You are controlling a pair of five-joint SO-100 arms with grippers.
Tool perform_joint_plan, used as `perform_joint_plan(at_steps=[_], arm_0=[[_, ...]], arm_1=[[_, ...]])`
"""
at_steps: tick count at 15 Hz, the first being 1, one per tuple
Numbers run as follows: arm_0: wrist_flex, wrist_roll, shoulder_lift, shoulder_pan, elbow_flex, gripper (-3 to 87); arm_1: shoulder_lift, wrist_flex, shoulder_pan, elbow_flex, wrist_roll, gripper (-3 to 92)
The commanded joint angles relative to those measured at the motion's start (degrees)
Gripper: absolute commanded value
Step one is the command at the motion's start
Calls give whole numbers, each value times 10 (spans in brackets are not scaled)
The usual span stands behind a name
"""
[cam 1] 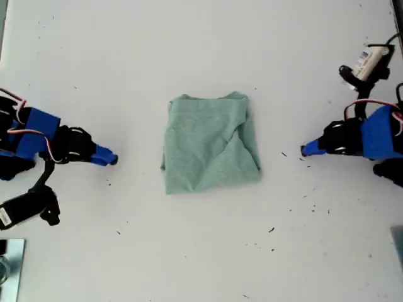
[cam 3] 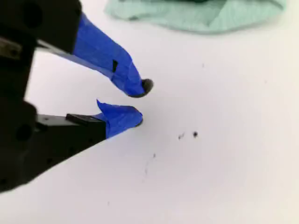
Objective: Fold t shirt
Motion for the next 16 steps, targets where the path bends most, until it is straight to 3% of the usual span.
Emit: perform_joint_plan(at_steps=[1, 2, 3, 4, 5, 6, 7, 11, 16], arm_0=[[-30, -11, 17, 32, 25, 21], [-7, -11, 22, 37, 45, 102], [65, -11, 41, 51, 46, 172], [105, 54, 104, 78, 62, 195], [116, 178, 229, 119, 90, 197], [192, 226, 432, 142, 94, 181], [227, 208, 468, 134, 50, 156], [207, 243, 469, 73, 96, 137], [207, 243, 469, 57, 96, 137]], arm_1=[[20, 11, 3, 33, -30, 23], [47, 5, 22, 35, -98, 33], [46, 6, 32, 34, -204, 39], [46, 6, 34, 34, -328, 40], [46, 9, 36, 34, -397, 39], [47, 9, 34, 34, -401, 39], [47, 11, 34, 32, -396, 41], [47, 13, 36, 32, -399, 39], [47, 13, 36, 32, -399, 39]])
